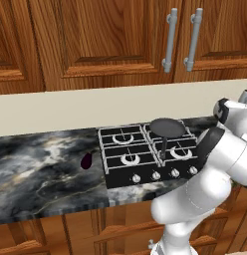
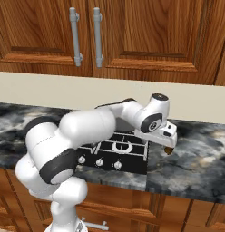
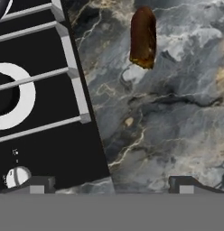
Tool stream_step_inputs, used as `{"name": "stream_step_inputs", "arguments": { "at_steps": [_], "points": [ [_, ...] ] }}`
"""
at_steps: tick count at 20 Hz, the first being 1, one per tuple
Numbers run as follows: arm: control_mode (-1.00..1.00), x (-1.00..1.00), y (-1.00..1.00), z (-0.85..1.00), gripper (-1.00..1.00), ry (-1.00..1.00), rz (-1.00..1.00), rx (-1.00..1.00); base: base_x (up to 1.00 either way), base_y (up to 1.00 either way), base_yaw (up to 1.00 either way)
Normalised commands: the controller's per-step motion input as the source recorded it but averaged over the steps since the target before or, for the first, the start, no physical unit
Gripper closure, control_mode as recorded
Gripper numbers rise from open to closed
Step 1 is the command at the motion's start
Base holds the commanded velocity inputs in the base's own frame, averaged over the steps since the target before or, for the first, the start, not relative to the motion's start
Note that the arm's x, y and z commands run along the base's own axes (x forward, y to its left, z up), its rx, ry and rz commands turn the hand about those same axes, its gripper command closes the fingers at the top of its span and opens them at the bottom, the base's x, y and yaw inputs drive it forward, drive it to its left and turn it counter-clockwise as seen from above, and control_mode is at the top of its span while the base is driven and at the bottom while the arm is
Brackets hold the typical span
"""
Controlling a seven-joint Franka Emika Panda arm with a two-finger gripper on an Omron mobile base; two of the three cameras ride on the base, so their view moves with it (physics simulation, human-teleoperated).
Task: Put the sweet potato and eggplant in the pan. Then turn on the rear right burner and set the heat to medium.
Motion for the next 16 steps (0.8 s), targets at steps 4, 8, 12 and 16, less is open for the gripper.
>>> {"name": "stream_step_inputs", "arguments": {
  "at_steps": [4, 8, 12, 16],
  "points": [
    [-1.00, 0.46, -0.11, -0.01, -1.00, 0.00, 0.01, 0.00, 0.00, 0.00, 0.00],
    [-1.00, 0.47, -0.08, 0.00, -1.00, 0.00, 0.00, 0.00, 0.00, 0.00, 0.00],
    [-1.00, 0.39, -0.10, -0.06, -1.00, 0.00, 0.00, 0.00, 0.00, 0.00, 0.00],
    [-1.00, 0.21, -0.13, -0.37, -1.00, 0.00, 0.00, 0.00, 0.00, 0.00, 0.00]
  ]
}}
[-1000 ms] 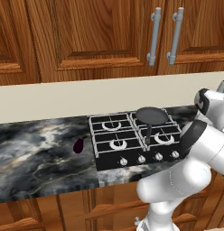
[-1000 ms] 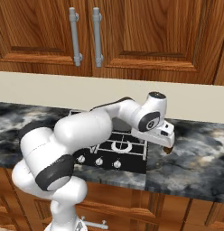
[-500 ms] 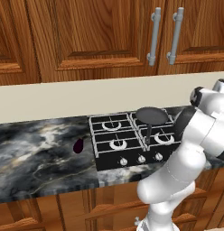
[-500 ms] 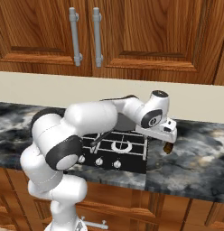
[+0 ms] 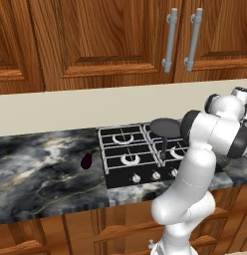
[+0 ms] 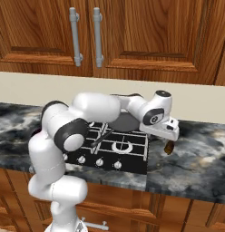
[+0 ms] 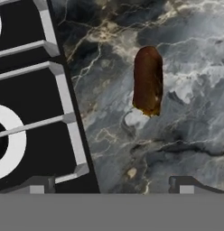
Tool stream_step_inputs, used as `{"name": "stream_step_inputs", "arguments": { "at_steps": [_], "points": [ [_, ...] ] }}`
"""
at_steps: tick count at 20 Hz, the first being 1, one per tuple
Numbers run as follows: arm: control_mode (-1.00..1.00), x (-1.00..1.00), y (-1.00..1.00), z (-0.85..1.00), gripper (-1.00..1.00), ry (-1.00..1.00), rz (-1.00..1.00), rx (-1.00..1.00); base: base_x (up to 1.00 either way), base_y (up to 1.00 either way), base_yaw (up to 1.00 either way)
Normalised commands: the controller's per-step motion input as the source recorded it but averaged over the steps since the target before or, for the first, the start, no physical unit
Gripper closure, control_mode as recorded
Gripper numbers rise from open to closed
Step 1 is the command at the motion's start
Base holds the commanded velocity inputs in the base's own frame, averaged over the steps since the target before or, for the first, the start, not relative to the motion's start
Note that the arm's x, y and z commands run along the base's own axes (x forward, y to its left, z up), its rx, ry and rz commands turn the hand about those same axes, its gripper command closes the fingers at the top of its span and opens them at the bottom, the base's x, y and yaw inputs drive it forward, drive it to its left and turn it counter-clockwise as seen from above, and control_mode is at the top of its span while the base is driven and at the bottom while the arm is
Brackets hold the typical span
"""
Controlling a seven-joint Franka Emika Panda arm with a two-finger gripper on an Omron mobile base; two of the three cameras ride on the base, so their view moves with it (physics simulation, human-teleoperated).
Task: Put the sweet potato and eggplant in the pan. Then turn on the rear right burner and set the heat to medium.
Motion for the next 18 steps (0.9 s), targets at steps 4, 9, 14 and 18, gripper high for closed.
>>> {"name": "stream_step_inputs", "arguments": {
  "at_steps": [4, 9, 14, 18],
  "points": [
    [-1.00, 0.11, -0.08, -0.29, -1.00, 0.00, 0.00, 0.00, 0.00, 0.00, 0.00],
    [-1.00, 0.15, -0.05, -0.24, -1.00, 0.00, 0.00, 0.00, 0.00, 0.00, 0.00],
    [-1.00, 0.23, -0.08, -0.23, -1.00, 0.00, 0.00, 0.00, 0.00, 0.00, 0.00],
    [-1.00, 0.41, -0.14, -0.29, -1.00, 0.00, 0.00, 0.00, 0.00, 0.00, 0.00]
  ]
}}
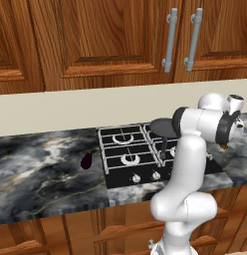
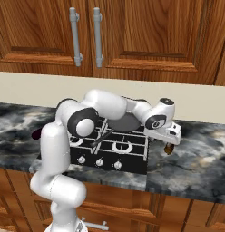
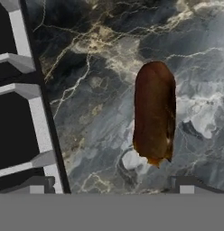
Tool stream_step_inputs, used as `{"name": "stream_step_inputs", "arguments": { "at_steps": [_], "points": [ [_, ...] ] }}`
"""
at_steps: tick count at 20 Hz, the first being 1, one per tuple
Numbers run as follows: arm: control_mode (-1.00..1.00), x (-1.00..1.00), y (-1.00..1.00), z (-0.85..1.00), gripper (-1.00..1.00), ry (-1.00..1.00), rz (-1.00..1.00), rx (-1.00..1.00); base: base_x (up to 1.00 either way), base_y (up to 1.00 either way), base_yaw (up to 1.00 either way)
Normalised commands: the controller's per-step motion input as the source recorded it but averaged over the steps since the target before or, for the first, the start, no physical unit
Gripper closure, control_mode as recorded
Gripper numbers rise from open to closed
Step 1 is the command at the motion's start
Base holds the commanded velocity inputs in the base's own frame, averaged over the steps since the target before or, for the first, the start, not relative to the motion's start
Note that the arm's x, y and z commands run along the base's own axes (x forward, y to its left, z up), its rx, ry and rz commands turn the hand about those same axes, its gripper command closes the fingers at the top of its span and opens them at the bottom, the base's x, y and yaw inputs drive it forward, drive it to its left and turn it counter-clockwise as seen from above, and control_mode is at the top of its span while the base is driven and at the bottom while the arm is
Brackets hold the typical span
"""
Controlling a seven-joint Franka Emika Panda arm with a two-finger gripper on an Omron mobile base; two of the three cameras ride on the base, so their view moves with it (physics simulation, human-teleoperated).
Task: Put the sweet potato and eggplant in the pan. Then turn on the rear right burner and set the heat to medium.
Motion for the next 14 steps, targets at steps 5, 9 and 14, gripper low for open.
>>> {"name": "stream_step_inputs", "arguments": {
  "at_steps": [5, 9, 14],
  "points": [
    [-1.00, 0.17, -0.21, -0.06, -1.00, 0.00, 0.00, 0.00, 0.00, 0.00, 0.00],
    [-1.00, 0.03, -0.29, 0.00, -1.00, 0.00, 0.00, 0.00, 0.00, 0.00, 0.00],
    [-1.00, 0.00, -0.27, 0.00, -1.00, 0.00, 0.00, 0.00, 0.00, 0.00, 0.00]
  ]
}}
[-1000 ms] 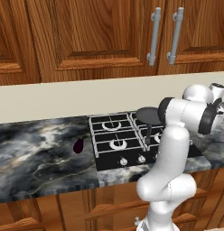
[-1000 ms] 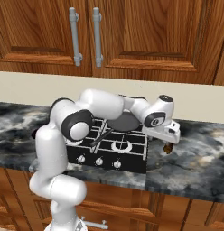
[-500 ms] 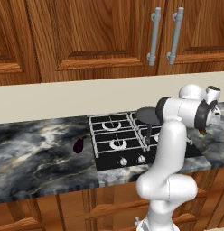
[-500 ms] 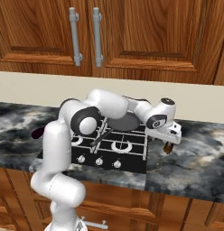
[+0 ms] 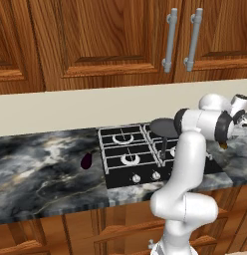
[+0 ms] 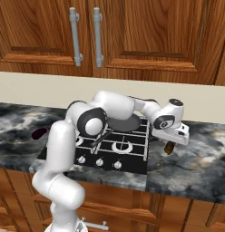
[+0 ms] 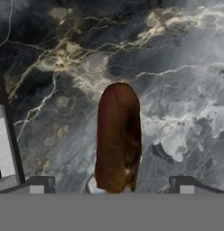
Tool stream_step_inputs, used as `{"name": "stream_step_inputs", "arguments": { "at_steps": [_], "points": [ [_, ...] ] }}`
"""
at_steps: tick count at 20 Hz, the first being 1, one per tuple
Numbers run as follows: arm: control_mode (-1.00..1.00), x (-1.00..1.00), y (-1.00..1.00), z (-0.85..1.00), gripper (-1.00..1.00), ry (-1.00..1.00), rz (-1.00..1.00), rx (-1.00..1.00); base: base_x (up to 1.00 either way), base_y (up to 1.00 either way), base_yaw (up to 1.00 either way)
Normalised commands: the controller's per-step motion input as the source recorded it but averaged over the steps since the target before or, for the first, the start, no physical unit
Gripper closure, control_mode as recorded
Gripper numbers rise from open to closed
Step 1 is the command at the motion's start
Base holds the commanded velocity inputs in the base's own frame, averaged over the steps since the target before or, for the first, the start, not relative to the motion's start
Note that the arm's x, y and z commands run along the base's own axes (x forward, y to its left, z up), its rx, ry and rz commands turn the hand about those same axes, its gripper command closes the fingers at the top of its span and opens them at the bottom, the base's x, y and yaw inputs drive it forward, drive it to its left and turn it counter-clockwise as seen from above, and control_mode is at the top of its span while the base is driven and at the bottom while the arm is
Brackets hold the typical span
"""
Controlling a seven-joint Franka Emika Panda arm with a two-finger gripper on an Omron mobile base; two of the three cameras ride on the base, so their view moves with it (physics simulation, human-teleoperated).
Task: Put the sweet potato and eggplant in the pan. Then turn on the rear right burner and set the heat to medium.
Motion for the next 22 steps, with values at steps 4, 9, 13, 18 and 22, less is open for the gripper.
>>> {"name": "stream_step_inputs", "arguments": {
  "at_steps": [4, 9, 13, 18, 22],
  "points": [
    [-1.00, 0.00, -0.06, -0.01, -1.00, 0.00, 0.00, 0.00, 0.00, 0.00, 0.00],
    [-1.00, 0.00, 0.00, -0.11, -1.00, 0.00, 0.00, 0.00, 0.00, 0.00, 0.00],
    [-1.00, 0.00, 0.00, -0.17, -1.00, 0.00, 0.00, 0.00, 0.00, 0.00, 0.00],
    [-1.00, 0.02, 0.08, -0.23, -1.00, 0.00, 0.00, 0.00, 0.00, 0.00, 0.00],
    [-1.00, 0.12, 0.11, -0.25, -1.00, 0.00, 0.00, 0.00, 0.00, 0.00, 0.00]
  ]
}}
